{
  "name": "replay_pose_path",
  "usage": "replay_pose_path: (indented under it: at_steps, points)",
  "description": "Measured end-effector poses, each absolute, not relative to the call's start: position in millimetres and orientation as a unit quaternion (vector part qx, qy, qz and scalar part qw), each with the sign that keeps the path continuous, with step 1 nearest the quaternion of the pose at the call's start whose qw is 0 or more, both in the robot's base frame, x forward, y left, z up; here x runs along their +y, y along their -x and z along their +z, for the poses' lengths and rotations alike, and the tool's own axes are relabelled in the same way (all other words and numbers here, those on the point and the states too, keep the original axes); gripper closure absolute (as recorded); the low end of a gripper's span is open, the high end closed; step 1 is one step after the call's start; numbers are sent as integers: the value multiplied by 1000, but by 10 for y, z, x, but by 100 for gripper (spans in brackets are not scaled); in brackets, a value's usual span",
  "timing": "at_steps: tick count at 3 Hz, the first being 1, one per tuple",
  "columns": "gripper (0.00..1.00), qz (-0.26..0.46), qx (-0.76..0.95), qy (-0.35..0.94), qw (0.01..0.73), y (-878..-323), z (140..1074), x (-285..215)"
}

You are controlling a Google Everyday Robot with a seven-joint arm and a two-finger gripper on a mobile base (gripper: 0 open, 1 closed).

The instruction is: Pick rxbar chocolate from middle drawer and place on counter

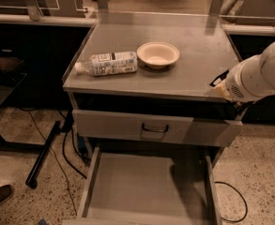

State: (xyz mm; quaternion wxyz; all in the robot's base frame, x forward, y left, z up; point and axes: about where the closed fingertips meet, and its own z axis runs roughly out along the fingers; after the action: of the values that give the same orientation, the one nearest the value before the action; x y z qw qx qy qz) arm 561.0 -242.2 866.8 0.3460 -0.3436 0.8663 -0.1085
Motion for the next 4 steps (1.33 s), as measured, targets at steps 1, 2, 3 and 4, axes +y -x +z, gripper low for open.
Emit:
replay_pose_path:
  at_steps: [1, 2, 3, 4]
  points:
    - [100, -105, 865, 356, 339, -5875, 8734, -2456]
    - [100, -101, 857, 371, 343, -6159, 8901, -2422]
    - [100, -82, 850, 389, 345, -6356, 8935, -2316]
    - [100, -40, 851, 399, 339, -6383, 8731, -2130]
